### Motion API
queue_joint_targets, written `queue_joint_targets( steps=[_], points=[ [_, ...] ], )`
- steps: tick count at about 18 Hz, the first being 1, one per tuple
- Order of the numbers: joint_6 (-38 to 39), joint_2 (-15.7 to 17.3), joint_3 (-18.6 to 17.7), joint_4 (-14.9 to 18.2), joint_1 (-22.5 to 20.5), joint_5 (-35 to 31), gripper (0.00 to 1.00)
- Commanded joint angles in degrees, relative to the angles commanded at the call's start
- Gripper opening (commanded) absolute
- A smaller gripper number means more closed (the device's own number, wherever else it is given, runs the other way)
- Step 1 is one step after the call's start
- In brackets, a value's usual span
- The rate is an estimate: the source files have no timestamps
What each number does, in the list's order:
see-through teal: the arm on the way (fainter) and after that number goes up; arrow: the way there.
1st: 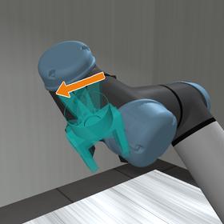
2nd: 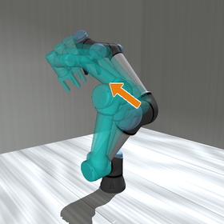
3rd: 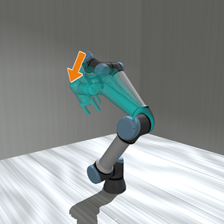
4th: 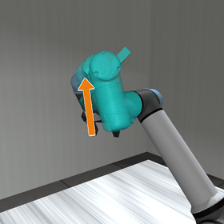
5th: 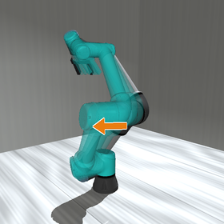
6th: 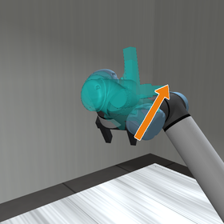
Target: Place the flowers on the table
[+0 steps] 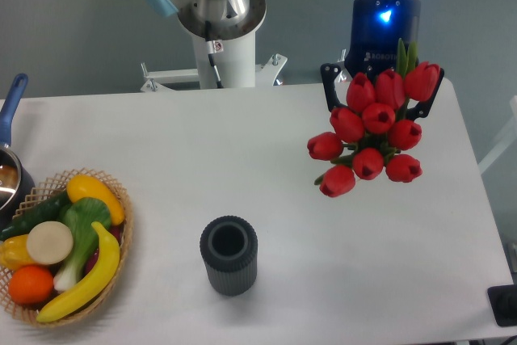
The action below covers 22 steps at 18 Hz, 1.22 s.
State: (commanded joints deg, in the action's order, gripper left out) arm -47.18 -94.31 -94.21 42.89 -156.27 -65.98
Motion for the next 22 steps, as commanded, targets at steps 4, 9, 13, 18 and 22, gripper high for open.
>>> queue_joint_targets(
  steps=[4, 9, 13, 18, 22],
  points=[
    [-4.8, -0.3, -4.0, 0.0, 0.0, -7.0, 0.59],
    [-6.1, -3.5, -7.3, 0.0, 0.1, -13.2, 0.59],
    [-6.1, -6.4, -8.0, 0.0, 0.1, -17.0, 0.59],
    [-6.2, -9.9, -8.5, 0.2, 0.2, -22.0, 0.59],
    [-6.2, -12.2, -9.0, 0.0, 1.1, -24.3, 0.59]
  ],
)
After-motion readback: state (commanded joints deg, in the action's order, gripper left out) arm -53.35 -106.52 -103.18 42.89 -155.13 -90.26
